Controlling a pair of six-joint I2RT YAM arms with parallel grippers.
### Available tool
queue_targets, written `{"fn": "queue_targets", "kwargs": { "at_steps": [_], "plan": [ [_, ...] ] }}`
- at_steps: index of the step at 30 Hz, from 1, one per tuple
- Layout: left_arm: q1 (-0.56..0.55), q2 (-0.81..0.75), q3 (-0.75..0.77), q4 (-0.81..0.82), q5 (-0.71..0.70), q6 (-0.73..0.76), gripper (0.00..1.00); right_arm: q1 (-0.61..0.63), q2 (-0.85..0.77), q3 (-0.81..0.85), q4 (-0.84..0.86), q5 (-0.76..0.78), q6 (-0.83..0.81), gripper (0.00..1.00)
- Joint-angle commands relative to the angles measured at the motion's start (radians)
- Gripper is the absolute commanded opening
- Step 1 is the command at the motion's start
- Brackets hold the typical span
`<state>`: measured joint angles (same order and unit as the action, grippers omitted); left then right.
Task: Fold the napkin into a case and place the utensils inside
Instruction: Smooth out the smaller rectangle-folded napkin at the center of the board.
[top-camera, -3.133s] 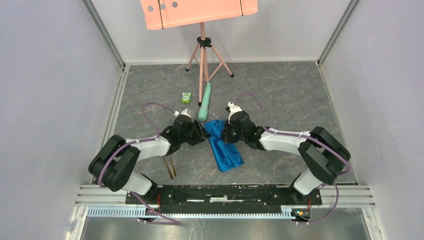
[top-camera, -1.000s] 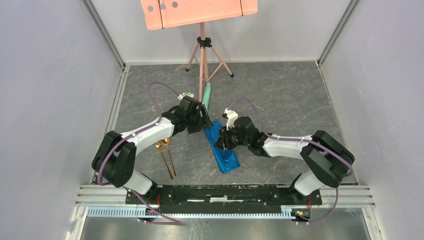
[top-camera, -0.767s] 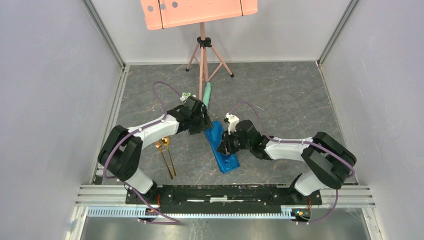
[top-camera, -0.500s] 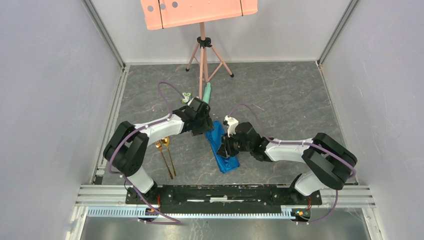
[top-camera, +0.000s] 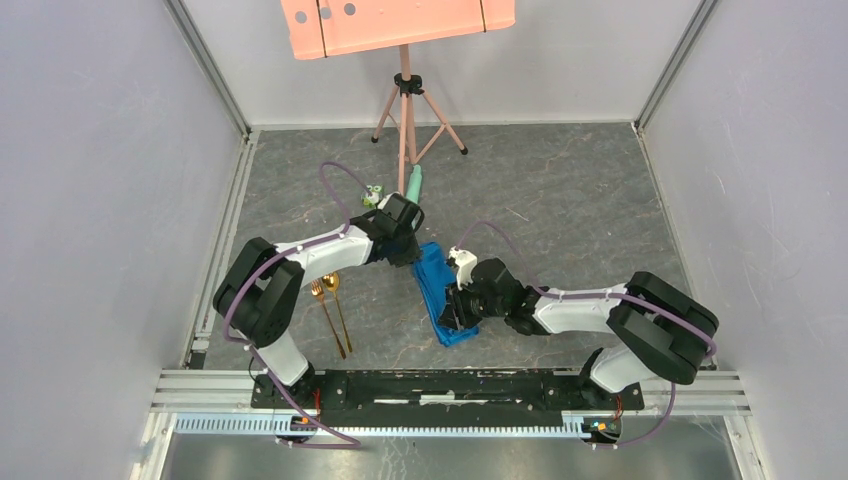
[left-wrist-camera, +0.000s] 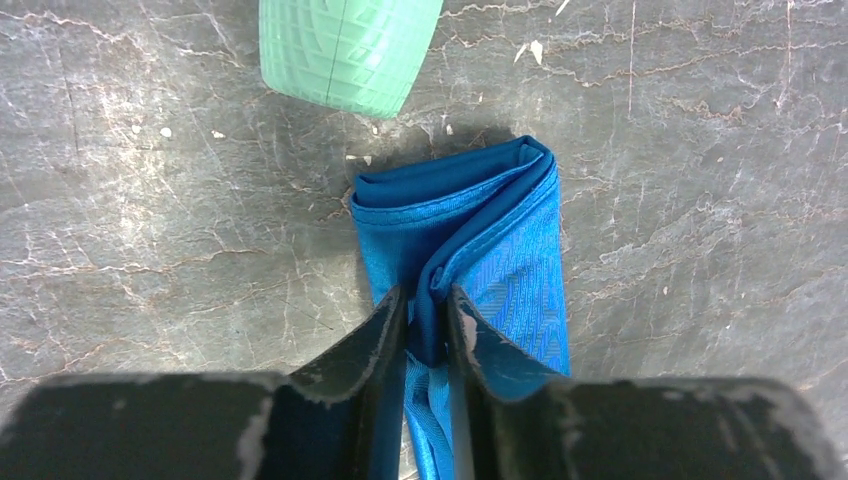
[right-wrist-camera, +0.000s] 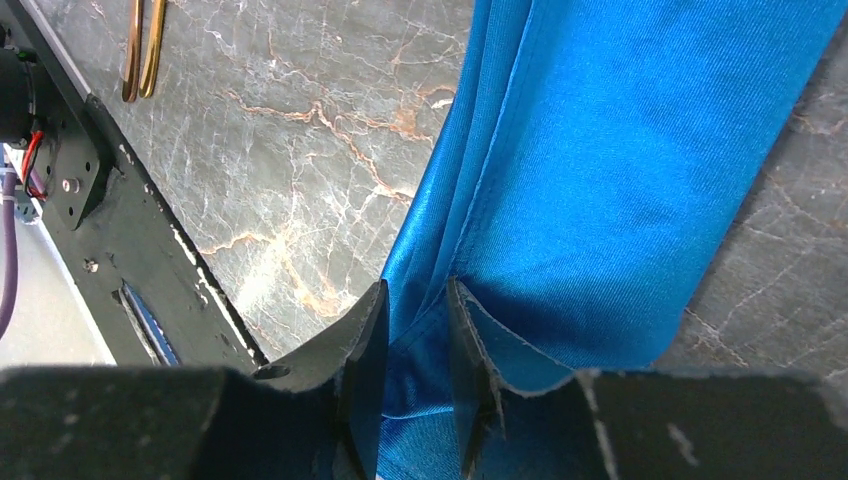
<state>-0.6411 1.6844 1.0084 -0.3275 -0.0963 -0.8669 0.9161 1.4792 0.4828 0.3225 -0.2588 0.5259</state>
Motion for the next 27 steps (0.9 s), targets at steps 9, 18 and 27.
{"fn": "queue_targets", "kwargs": {
  "at_steps": [9,18,27],
  "plan": [
    [-0.003,-0.057,0.008,0.108,0.081,0.039,0.03,0.04,-0.08,-0.032,-0.029,0.065,-0.005,0.32],
    [0.016,-0.087,-0.103,0.304,0.208,0.042,0.02,0.063,-0.209,-0.055,-0.032,0.172,-0.092,0.42],
    [0.048,-0.119,-0.146,0.324,0.279,-0.021,0.02,0.055,-0.146,0.107,0.049,0.431,-0.259,0.71]
  ]
}}
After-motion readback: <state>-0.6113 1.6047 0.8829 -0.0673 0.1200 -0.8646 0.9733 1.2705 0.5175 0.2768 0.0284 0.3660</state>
